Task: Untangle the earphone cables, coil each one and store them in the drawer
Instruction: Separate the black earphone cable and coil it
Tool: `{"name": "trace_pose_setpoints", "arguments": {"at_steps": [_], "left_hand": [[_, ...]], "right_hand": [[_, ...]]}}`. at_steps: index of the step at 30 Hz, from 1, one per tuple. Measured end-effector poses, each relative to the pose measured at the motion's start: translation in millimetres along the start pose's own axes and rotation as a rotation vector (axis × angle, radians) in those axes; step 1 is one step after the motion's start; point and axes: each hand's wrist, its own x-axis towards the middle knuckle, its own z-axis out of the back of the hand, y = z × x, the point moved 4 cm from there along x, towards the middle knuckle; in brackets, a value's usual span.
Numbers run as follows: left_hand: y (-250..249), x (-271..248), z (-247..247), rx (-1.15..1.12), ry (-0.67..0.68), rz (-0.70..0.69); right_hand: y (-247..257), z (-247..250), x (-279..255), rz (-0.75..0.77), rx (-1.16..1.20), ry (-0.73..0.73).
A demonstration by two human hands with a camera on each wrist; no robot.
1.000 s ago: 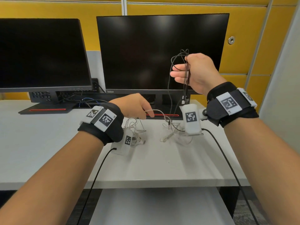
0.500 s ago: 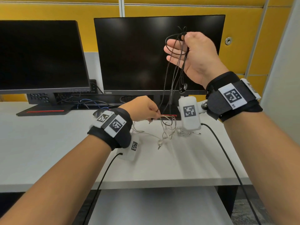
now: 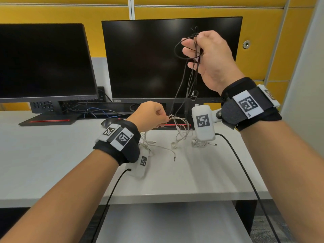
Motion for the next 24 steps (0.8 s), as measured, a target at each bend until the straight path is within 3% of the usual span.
{"name": "trace_pose_setpoints", "arguments": {"at_steps": [5, 9, 16, 20, 24], "left_hand": [[-3, -7, -1, 0.066, 0.069, -0.062], [-2, -8, -2, 0.148, 0.217, -0.041], [-20, -4, -11, 0.083, 0.226, -0.113], [-18, 0, -7, 0.061, 0.124, -0.100], [-12, 1, 12, -0.098, -0.041, -0.060]], "right_hand": [[0, -2, 0, 0.060, -0.157, 0.045], [-4, -6, 0, 0.040, -0.104, 0.108], [4, -14, -1, 0.056, 0.050, 0.158], [5, -8, 0, 0.066, -0.051, 0.107], [-10, 7, -3, 0.005, -0.210, 0.035]]}}
